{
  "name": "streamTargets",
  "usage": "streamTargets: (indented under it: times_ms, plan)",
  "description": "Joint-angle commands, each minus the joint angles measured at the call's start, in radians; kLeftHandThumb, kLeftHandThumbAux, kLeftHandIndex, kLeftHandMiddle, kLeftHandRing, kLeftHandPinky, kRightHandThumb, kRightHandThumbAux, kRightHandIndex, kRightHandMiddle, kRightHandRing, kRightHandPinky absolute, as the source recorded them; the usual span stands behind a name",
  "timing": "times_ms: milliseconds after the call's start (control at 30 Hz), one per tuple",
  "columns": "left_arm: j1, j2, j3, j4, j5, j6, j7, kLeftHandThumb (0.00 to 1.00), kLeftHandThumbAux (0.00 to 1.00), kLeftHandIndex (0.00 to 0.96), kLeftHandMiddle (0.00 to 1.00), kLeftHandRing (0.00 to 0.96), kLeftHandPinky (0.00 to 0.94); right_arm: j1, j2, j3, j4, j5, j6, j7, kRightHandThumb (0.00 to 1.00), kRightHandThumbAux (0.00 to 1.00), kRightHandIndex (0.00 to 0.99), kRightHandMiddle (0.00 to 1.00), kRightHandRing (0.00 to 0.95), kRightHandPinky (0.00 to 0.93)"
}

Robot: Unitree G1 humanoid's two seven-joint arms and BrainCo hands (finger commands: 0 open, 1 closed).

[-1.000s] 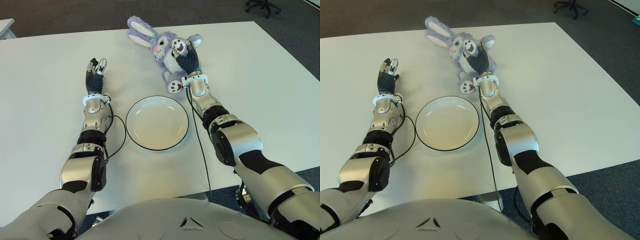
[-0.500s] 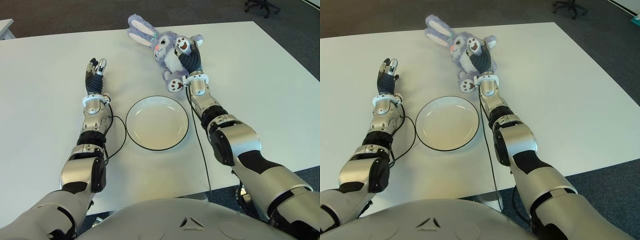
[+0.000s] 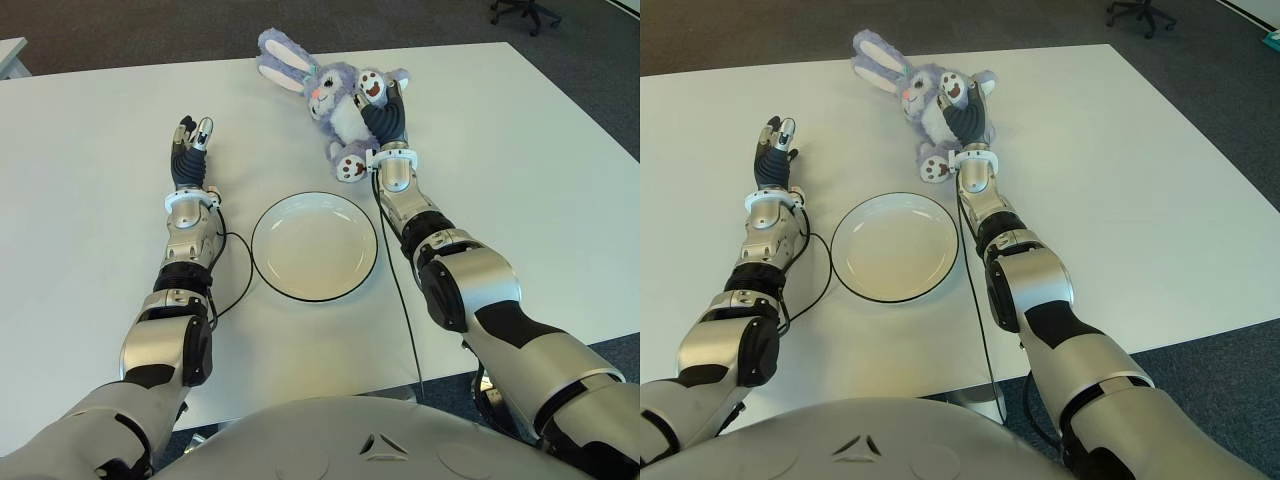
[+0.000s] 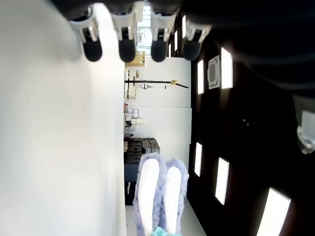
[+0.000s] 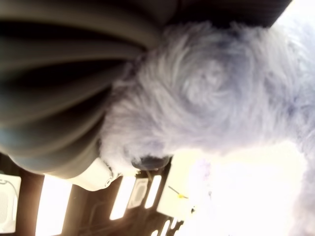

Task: Put the doll into the plate.

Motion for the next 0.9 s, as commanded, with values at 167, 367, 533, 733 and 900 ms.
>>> streamTargets:
  times_ms: [167, 367, 533, 733, 900]
  plan:
    - [0.093, -0.031, -0.003, 0.061, -0.007, 0.065, -0.008, 0.0, 0.379, 0.0, 0.065, 0.049, 0.018, 0.001, -0.017, 0.011, 0.001, -0.023, -0.015, -0.09, 0.736, 0.7, 0.444, 0.82, 0.839, 0.859]
    - [0.091, -0.031, -0.001, 0.065, -0.009, 0.065, -0.008, 0.0, 0.381, 0.004, 0.073, 0.056, 0.02, -0.013, -0.021, -0.031, 0.004, 0.03, -0.024, -0.021, 0.74, 0.705, 0.441, 0.846, 0.856, 0.868]
    - [0.089, -0.031, 0.0, 0.068, -0.009, 0.066, -0.005, 0.0, 0.383, 0.007, 0.078, 0.06, 0.015, -0.03, -0.031, -0.056, 0.002, 0.058, -0.026, 0.013, 0.739, 0.706, 0.44, 0.852, 0.864, 0.855]
    - [0.084, -0.032, 0.0, 0.074, -0.007, 0.067, -0.002, 0.0, 0.385, 0.001, 0.075, 0.057, 0.009, -0.035, -0.035, -0.066, -0.001, 0.071, -0.035, 0.034, 0.732, 0.709, 0.439, 0.85, 0.861, 0.838]
    - [0.08, -0.032, 0.001, 0.082, -0.009, 0.065, -0.006, 0.0, 0.395, 0.0, 0.074, 0.06, 0.048, -0.045, -0.043, -0.063, -0.005, 0.063, -0.039, 0.019, 0.727, 0.71, 0.44, 0.849, 0.858, 0.833]
